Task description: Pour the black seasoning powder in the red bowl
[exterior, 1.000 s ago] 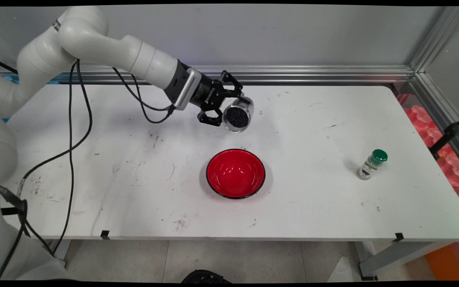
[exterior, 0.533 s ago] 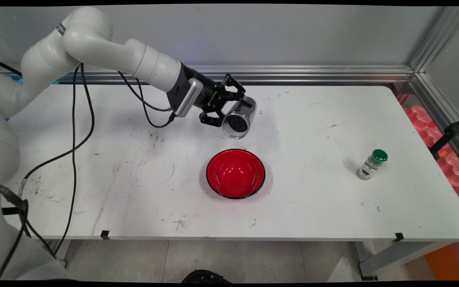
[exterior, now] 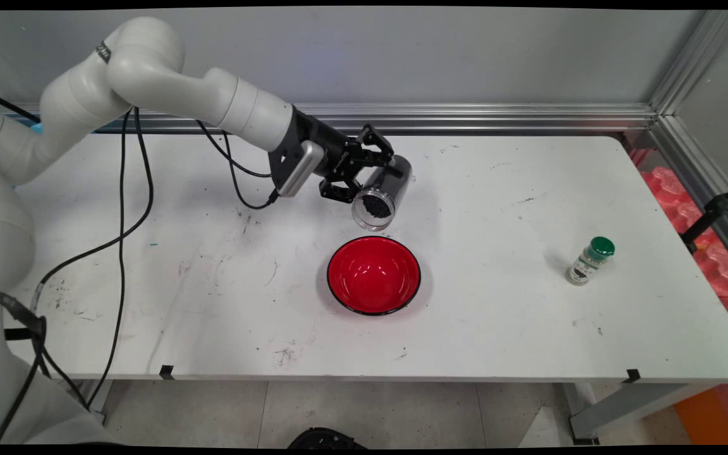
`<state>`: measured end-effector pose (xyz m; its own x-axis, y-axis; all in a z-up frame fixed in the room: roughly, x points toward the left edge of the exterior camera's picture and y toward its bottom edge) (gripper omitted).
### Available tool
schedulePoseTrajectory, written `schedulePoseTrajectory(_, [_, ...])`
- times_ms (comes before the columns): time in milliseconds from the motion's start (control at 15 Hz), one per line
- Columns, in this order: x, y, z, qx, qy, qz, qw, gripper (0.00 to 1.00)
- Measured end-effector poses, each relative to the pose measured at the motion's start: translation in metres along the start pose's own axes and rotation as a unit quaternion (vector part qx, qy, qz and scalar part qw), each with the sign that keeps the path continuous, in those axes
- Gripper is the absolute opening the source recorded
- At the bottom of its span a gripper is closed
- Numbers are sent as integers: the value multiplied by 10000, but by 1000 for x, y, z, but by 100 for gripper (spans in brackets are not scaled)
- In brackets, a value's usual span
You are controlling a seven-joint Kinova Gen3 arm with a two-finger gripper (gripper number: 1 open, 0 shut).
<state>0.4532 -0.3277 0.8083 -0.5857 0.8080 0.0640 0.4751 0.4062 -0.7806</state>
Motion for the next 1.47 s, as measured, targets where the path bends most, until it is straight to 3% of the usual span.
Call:
schedulePoseTrajectory(733, [12,-2,12,16,-47,710,9975,0])
schedulePoseTrajectory(1467, [19,-1,18,19,-148,1370,9905,0])
